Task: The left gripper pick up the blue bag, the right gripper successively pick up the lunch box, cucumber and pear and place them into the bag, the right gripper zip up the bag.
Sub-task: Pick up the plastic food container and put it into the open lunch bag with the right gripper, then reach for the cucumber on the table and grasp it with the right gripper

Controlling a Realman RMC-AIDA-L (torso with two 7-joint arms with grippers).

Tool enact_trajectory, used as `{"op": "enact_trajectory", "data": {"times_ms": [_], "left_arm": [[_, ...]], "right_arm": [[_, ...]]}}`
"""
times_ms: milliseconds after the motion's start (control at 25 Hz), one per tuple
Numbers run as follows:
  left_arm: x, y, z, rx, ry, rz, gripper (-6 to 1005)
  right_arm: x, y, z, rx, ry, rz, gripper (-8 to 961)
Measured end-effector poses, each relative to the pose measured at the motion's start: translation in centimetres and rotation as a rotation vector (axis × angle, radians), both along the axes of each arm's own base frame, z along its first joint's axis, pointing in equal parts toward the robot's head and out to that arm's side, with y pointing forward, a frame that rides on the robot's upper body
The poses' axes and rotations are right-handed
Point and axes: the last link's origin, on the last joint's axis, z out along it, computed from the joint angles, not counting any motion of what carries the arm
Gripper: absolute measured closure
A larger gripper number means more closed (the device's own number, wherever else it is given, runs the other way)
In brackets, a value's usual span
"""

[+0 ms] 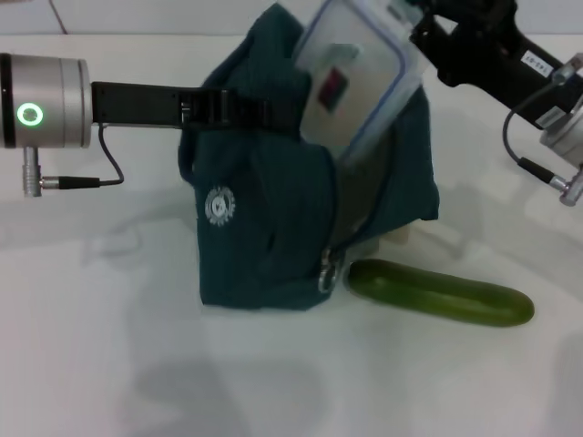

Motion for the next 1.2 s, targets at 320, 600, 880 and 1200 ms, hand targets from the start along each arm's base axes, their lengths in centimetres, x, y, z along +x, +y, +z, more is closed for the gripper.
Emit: {"op": "enact_trajectory", "data": {"times_ms": [320, 600, 880, 1200], "left_arm": [[-0.1, 0.2, 0.1, 0.015, -0.001, 0.003, 950], [-0.1, 0.3, 0.2, 0.025, -0.002, 0.008, 950], [-1.4, 0.6, 0.5, 0.056, -0.030, 0.051, 950], [-4.0, 0.4, 0.8, 0.104, -0.088, 0.114, 950]], "right_arm": [[0.4, 0.0, -0.2, -0.018, -0.012, -0.018, 673], [0.2, 0.1, 1.4, 0.043, -0.011, 0.038, 667], [2.9, -1.0, 3.9, 0.170, -0.095, 0.058, 607], [4.4, -3.2, 4.2, 0.240, -0.378, 0.271, 427]]}}
